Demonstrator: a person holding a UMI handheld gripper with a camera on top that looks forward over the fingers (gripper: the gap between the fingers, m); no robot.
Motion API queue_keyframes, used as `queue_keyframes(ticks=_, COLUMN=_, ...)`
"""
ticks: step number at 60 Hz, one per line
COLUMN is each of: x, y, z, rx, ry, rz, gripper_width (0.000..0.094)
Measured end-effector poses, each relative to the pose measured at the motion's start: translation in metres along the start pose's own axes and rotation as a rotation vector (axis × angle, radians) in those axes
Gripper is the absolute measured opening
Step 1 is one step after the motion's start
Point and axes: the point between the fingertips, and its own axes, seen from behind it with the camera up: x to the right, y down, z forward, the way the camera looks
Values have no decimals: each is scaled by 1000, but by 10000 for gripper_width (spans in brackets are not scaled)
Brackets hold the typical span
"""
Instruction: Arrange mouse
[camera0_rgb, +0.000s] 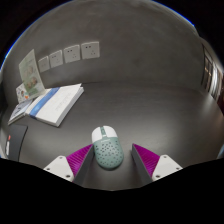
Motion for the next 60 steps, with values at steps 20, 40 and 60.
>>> queue_keyframes(ticks=20, x=17, y=-15, z=11, rx=87, ry=131, rz=109, gripper_width=501)
queue_keyframes(ticks=40, x=-107, y=-81, z=-127, rx=331, ry=266, rz=52, gripper_width=464)
queue_keyframes(ticks=60, x=-446, y=-21, z=-126, rx=237, ry=14, rz=-69, gripper_width=460)
